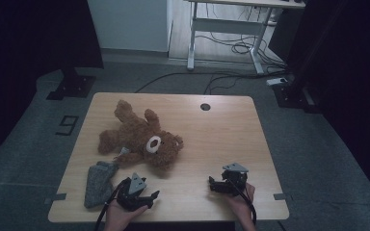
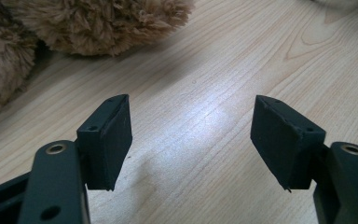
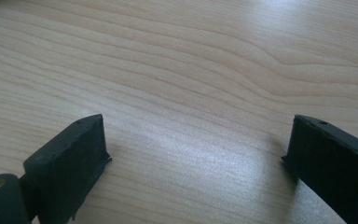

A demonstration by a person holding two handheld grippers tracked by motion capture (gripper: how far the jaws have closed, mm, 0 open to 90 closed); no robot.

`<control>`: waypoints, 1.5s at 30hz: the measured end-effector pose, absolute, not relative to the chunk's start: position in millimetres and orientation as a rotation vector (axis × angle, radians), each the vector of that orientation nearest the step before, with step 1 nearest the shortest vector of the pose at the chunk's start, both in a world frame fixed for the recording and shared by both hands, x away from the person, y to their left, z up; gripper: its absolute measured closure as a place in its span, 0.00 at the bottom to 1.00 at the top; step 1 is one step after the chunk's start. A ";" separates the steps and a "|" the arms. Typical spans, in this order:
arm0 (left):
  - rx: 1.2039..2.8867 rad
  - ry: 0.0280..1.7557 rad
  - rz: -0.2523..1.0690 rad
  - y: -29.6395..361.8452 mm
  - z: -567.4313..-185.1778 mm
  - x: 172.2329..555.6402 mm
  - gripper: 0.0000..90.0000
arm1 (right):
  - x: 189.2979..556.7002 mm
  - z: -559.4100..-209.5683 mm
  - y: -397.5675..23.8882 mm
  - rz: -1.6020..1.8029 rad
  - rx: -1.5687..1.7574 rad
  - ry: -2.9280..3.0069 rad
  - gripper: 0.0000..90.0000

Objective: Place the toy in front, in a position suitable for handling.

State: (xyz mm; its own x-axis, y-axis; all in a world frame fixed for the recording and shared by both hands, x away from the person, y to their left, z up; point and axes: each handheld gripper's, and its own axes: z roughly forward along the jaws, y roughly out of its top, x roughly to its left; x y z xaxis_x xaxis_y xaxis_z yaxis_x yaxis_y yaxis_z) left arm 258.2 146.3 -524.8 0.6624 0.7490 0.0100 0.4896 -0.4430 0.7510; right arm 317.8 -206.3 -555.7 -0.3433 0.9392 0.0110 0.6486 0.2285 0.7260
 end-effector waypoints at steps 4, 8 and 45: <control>2.119 0.959 0.449 149.5 -522.5 258.1 0.32 | 312.8 -555.0 -207.5 0.910 1.454 2.073 0.11; 2.110 0.977 0.448 152.8 -522.1 258.7 0.32 | 309.1 -553.3 -209.7 0.955 1.456 2.071 0.15; 2.025 1.228 0.502 196.9 -495.5 329.4 0.28 | 332.9 -511.8 -123.6 1.314 1.182 2.210 0.16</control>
State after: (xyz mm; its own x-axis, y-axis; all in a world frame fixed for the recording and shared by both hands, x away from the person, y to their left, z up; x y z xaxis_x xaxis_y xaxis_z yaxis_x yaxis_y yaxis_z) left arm 329.4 196.9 -495.5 0.4740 0.8800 -0.0309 0.6061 -0.3006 0.7364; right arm 332.9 -123.6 -511.8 -0.6112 0.7792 0.1386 0.4941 0.2388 0.8360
